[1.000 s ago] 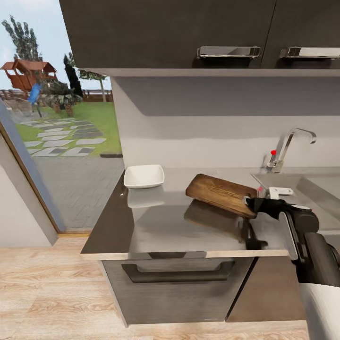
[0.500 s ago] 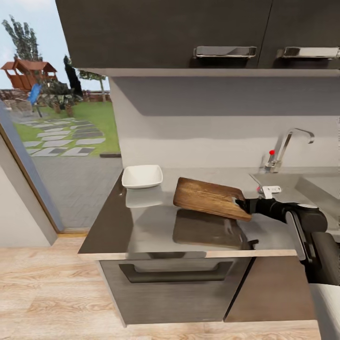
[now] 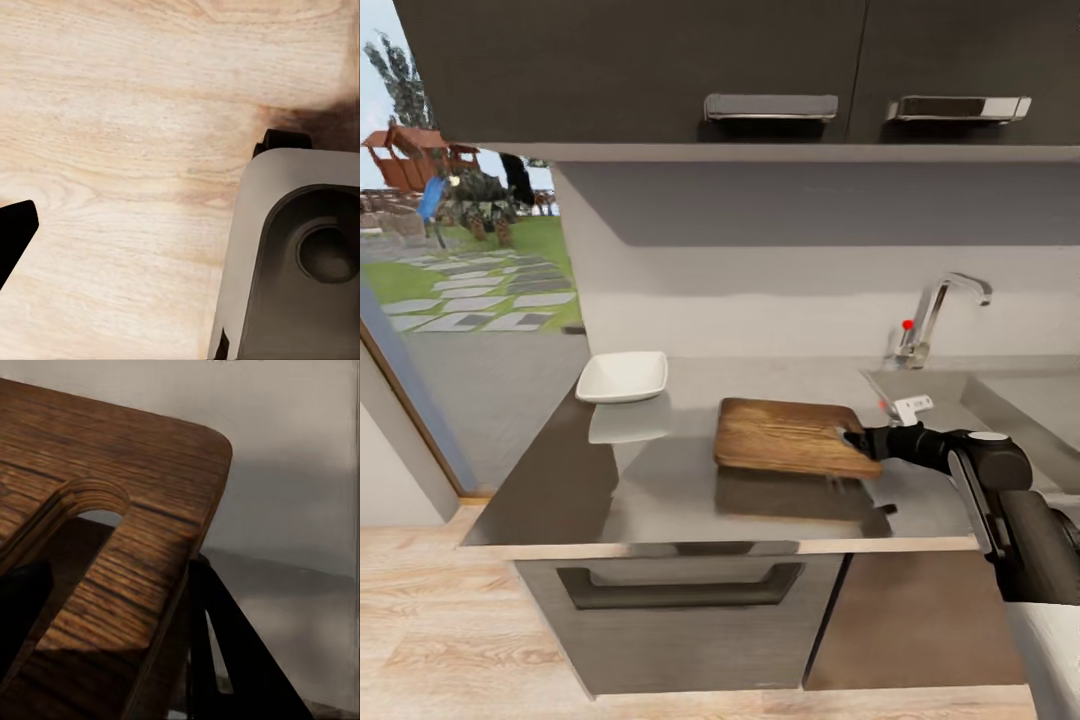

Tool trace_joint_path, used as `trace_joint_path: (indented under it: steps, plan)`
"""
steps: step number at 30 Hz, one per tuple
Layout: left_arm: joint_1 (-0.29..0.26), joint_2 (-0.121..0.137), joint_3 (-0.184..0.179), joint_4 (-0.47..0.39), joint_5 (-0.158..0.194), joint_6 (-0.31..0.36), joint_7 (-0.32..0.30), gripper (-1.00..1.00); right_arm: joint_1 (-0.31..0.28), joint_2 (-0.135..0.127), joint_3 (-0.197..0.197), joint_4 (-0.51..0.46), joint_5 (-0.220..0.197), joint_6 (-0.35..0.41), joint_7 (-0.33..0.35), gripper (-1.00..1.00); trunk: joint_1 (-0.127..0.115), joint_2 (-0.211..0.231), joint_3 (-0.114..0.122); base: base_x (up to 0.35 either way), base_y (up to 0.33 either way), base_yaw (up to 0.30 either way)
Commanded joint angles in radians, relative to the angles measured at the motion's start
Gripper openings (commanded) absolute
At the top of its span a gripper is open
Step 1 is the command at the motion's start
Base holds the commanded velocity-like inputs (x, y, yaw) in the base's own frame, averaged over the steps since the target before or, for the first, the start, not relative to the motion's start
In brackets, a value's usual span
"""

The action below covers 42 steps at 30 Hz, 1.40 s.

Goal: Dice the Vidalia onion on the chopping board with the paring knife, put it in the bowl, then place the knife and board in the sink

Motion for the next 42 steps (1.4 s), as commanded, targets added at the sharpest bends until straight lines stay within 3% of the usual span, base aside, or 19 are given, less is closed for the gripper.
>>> trace_joint_path:
  steps: [1,6,17,22,42]
  plan:
    - [-0.002,0.000,0.000,0.004,0.009,-0.008,-0.002,1.00,-0.001,0.000,0.004,-0.001,0.005,0.003,0.005,-1.00,0.000,-0.001,-0.001,0.196,-0.167,0.000]
    - [-0.002,0.001,0.000,0.004,0.009,-0.008,-0.002,1.00,0.000,0.005,0.045,-0.001,0.004,0.003,0.004,-1.00,0.000,-0.001,-0.001,0.221,-0.109,0.000]
    - [-0.002,0.001,0.000,0.004,0.009,-0.008,-0.002,1.00,-0.001,0.006,0.054,-0.001,0.003,0.003,0.005,-1.00,0.000,-0.001,-0.001,0.048,-0.007,0.000]
    - [-0.002,0.001,0.000,0.004,0.009,-0.008,-0.002,1.00,0.000,0.006,0.083,0.001,0.003,0.003,0.004,-1.00,0.000,-0.001,-0.001,0.000,0.000,0.000]
    - [-0.002,0.001,0.000,0.004,0.009,-0.008,-0.002,1.00,0.000,0.007,0.094,0.012,0.004,0.003,0.005,-1.00,0.000,-0.001,-0.001,0.078,-0.099,0.000]
